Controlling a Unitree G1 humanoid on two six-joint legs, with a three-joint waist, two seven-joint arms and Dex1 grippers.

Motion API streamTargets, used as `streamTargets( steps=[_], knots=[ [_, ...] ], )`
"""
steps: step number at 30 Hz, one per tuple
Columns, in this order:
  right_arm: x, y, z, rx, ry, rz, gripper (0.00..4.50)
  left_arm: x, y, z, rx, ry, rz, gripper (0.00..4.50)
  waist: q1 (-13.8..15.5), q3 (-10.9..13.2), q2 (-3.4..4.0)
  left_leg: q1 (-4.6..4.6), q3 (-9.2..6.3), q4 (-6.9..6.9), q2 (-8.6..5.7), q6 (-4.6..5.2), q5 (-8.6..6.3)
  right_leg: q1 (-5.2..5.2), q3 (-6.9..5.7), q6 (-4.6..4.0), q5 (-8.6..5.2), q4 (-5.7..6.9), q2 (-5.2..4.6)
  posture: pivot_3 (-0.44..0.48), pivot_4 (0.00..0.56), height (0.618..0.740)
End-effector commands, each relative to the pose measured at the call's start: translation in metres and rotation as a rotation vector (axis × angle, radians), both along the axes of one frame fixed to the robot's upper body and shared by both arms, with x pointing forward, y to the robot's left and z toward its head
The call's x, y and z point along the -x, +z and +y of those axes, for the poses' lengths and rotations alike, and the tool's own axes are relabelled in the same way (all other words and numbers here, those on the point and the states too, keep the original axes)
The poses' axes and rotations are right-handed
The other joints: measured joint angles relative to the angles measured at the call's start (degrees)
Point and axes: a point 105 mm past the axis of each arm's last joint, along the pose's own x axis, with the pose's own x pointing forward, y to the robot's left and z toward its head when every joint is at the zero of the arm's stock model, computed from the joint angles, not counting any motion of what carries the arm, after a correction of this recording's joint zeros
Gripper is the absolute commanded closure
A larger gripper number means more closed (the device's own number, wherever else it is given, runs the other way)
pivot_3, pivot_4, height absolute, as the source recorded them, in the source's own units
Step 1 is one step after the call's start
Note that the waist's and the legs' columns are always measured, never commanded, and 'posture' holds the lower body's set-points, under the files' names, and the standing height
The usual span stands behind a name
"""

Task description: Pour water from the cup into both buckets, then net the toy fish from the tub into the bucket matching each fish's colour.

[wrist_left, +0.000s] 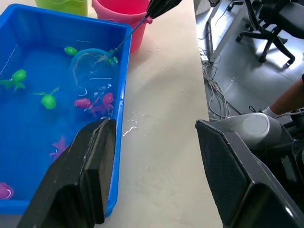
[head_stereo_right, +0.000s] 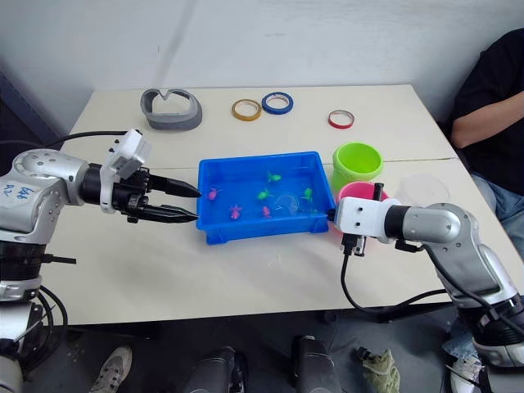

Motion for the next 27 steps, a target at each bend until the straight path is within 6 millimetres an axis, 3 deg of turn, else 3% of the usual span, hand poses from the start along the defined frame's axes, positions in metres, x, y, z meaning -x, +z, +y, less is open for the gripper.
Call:
streamTargets(
  steps=[1, 8, 27],
  knots=[
    [0.000, 0.004, 0.002, 0.002, 0.010, 0.004, 4.50, 0.005, 0.012, 0.002, 0.006, -0.004, -0.049, 1.53, 0.0, 0.0, 0.00, 0.00, 0.00, 0.00, 0.00, 0.00, 0.00, 0.00, 0.00, 0.00, 0.00, 0.00, -0.01, 0.000, 0.150, 0.713],
    [-0.009, 0.000, -0.003, 0.061, -0.014, -0.033, 4.50, 0.008, 0.011, 0.004, 0.007, 0.005, -0.044, 1.53, 0.0, 0.0, 0.01, 0.01, 0.00, 0.01, 0.00, 0.00, 0.00, 0.00, 0.00, -0.01, 0.00, 0.02, -0.01, 0.000, 0.150, 0.713],
    [-0.007, -0.005, 0.027, 0.003, 0.095, 0.016, 4.50, 0.006, 0.000, 0.043, -0.092, 0.146, -0.043, 1.53, -0.2, 0.0, 0.01, 0.04, 0.00, 0.00, 0.03, -0.05, -0.01, -0.01, 0.00, -0.04, -0.02, 0.04, -0.03, 0.000, 0.150, 0.713]
  ],
)
